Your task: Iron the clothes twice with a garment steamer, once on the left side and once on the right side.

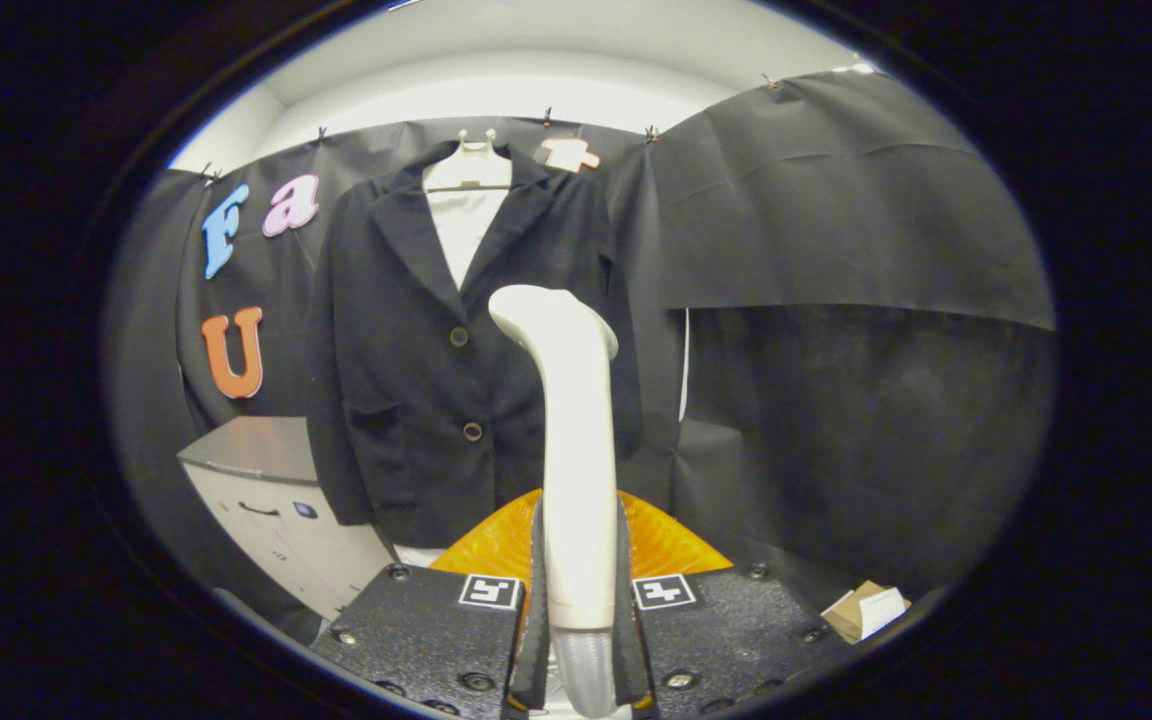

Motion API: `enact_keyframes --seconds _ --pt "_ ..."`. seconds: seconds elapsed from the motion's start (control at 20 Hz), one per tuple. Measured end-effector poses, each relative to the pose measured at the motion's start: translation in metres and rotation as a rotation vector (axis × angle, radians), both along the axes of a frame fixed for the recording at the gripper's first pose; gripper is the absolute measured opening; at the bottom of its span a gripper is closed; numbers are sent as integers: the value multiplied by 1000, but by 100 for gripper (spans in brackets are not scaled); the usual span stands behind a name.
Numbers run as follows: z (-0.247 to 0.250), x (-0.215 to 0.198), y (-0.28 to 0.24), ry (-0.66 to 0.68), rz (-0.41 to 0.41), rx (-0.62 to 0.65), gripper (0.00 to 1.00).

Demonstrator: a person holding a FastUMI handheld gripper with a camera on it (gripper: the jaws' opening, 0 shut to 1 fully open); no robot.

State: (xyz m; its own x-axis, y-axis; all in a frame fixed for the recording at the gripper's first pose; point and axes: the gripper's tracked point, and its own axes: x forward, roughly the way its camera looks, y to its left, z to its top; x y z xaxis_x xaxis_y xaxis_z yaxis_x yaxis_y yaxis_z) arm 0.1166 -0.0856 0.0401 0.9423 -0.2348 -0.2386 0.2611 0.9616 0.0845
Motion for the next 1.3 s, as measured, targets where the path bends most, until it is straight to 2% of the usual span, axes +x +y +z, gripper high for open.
enact_keyframes --seconds 0.4,0.6,0.9,1.3 --pt "64 73 -22 -138 105 -43 28" --pt "107 106 -29 -246 122 -77 28" --pt "146 146 -41 -353 117 -108 28" --pt "122 166 -41 -328 127 -112 28"
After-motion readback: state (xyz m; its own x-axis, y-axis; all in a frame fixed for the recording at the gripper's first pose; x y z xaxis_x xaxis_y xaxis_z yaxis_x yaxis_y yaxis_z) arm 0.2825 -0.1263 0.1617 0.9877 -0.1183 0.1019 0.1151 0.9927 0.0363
